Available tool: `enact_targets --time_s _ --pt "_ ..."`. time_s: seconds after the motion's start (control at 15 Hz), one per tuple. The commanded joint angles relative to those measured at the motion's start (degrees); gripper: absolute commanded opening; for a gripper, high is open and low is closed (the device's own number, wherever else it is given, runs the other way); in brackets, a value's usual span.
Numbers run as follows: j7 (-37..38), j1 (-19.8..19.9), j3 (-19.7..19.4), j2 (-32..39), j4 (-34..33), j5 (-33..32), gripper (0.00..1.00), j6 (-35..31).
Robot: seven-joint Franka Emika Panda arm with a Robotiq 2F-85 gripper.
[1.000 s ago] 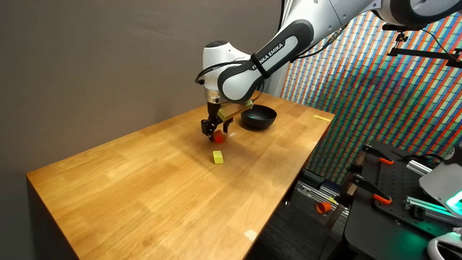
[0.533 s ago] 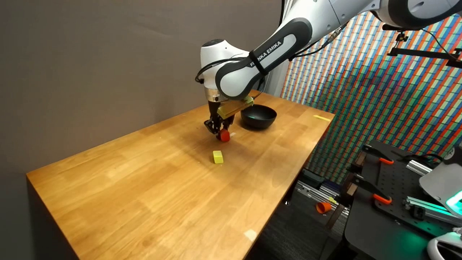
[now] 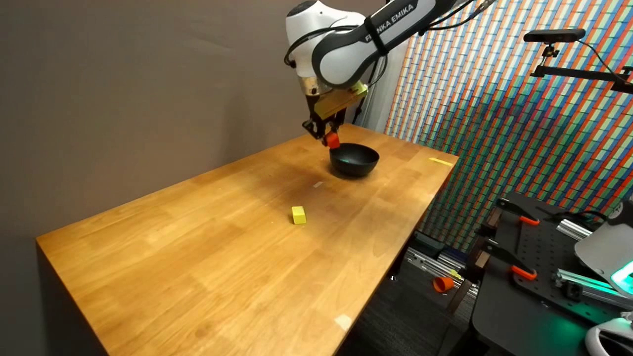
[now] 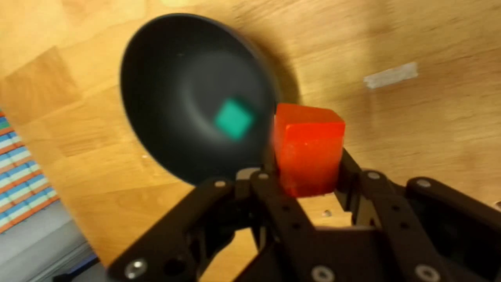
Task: Put the green and orange blocks in the bowl
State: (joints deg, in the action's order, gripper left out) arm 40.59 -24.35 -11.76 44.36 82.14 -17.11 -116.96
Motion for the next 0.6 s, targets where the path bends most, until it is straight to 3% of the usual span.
enact_targets --time_s 0.0,0.07,0.2,0.4,0.53 --pt "2.36 3.44 1.10 -9.24 9.19 -1.30 0.29 0.13" --pt "1.52 4.85 1.82 -10.37 10.33 -0.68 0.63 -0.51" --pt "0.51 7.22 2.82 -11.74 12.12 -0.28 0.69 -1.15" --pt "-1.13 10.24 5.13 -14.88 16.20 1.34 0.95 -2.24" --pt "-3.75 12.52 7.78 -18.54 21.02 5.16 1.00 -4.92"
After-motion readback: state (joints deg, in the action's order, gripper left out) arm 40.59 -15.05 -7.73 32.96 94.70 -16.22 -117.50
